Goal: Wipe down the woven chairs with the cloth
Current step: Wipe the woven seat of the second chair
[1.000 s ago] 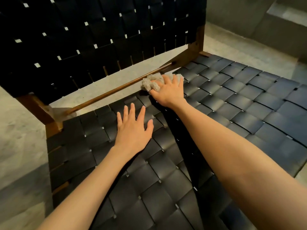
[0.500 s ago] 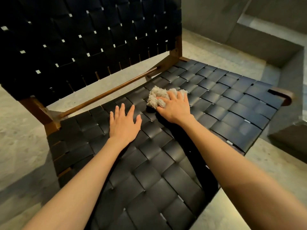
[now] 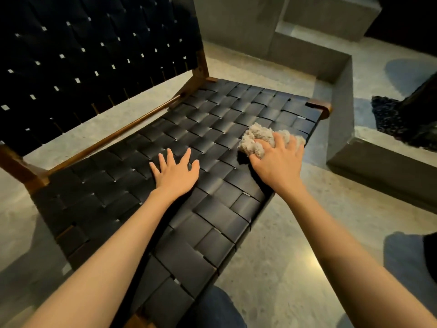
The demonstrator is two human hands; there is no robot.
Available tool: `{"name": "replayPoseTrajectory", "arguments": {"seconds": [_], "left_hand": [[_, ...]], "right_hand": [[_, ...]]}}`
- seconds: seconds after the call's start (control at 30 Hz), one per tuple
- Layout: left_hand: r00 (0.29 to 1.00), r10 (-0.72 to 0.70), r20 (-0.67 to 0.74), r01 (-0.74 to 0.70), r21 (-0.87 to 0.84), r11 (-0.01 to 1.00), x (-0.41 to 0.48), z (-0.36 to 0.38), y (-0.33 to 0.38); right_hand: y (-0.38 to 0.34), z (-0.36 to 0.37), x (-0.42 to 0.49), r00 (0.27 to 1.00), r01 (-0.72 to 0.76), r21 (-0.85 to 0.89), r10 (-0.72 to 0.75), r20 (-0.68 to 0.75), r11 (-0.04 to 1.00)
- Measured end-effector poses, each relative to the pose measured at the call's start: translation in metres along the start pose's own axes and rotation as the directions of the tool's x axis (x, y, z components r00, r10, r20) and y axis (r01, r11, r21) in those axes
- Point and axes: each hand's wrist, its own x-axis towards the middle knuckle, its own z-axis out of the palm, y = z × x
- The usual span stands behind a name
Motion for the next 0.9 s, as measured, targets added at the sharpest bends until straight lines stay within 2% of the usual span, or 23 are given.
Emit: {"name": "replayPoseTrajectory", "arguments": {"seconds": [0.13, 0.2, 0.33, 0.47, 0.7, 0.9], "left_hand": [[1.0, 0.019, -0.013, -0.019, 0.034, 0.999, 0.007, 0.002, 0.001], [0.999, 0.032, -0.025, -0.031, 0.041, 0.999, 0.011, 0.002, -0.003], [0.998, 0.043, -0.05, -0.04, 0.062, 0.997, 0.031, 0.003, -0.009], [0.995, 0.061, -0.075, -0.056, 0.076, 0.996, 0.056, 0.004, -0.013], [0.989, 0.046, -0.138, -0.038, 0.061, 0.997, 0.103, 0.003, -0.022], [0.984, 0.063, -0.164, -0.045, 0.112, 0.993, 0.144, 0.003, -0.016]], "right_hand": [[-0.004, 0.002, 0.006, 0.99, -0.137, 0.091, 0.138, -0.002, 0.986], [-0.006, 0.003, 0.018, 0.987, -0.162, 0.07, 0.16, 0.024, 0.984], [-0.012, 0.013, 0.055, 0.996, 0.045, 0.009, -0.046, 0.072, 0.999], [-0.044, 0.034, 0.099, 0.973, 0.204, -0.011, -0.202, 0.113, 0.979], [-0.12, 0.073, 0.184, 0.938, 0.329, -0.006, -0.326, 0.118, 0.944], [-0.149, 0.092, 0.238, 0.906, 0.419, 0.001, -0.418, 0.061, 0.908]]}}
